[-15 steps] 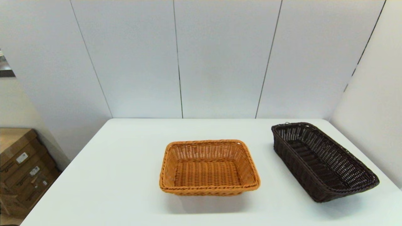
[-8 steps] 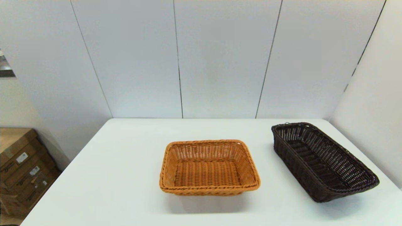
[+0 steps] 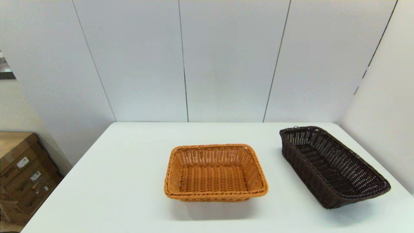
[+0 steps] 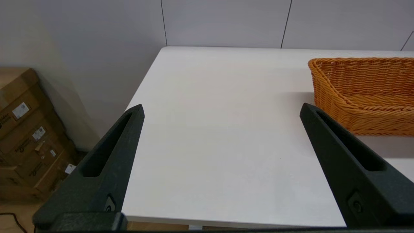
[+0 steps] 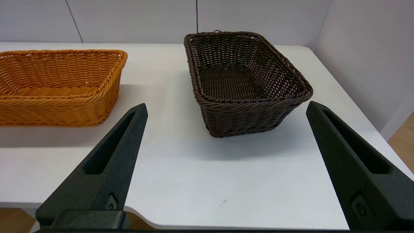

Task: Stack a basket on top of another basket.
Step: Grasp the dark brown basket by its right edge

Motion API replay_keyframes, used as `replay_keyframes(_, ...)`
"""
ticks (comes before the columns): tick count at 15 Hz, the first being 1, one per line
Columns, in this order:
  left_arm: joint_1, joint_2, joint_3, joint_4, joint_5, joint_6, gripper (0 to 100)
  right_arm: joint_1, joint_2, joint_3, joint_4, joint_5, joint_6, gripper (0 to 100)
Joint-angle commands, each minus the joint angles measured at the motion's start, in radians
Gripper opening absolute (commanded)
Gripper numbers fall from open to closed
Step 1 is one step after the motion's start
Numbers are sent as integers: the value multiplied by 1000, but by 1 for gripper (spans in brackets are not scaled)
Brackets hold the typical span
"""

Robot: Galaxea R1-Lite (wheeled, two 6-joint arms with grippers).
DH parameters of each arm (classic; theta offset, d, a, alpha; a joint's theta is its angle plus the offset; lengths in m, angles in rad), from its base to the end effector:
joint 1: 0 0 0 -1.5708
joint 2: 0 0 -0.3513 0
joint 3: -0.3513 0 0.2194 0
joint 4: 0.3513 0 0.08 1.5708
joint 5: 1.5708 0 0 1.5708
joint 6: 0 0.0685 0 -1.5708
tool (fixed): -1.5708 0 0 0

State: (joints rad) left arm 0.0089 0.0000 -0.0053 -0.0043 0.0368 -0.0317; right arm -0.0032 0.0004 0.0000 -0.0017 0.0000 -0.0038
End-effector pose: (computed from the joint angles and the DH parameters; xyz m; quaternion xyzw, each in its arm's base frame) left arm 0.0027 0.0025 0.0780 -0.0159 -0.0052 0.0228 0.9996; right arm 0.0032 0.0000 0.0758 -0.0019 -0.0006 -0.0016 1.0000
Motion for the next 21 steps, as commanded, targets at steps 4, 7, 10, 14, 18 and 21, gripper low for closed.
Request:
replay_keyframes(4,0,-2,7,-2,2,-27,100,-1,0,-35,42,-9,-10,100)
replay_keyframes(7,0,-2,7,-2,2,-42,100,-6,184,-287,223,-46,-5,100)
replay_keyframes(10,0,-2,7,-2,2,-48,100,-12,405,-407,221,-48,-15,100)
replay_keyframes(14,0,-2,7,-2,2,-50,100,-24,785,-568,238,-77,11,100)
replay_keyframes(18,0,-2,7,-2,2,-48,100,31,1153,-707,249,-127,223,100)
replay_keyframes(21,0,-2,7,-2,2,-50,100,54,1305,-770,267,-175,406,100)
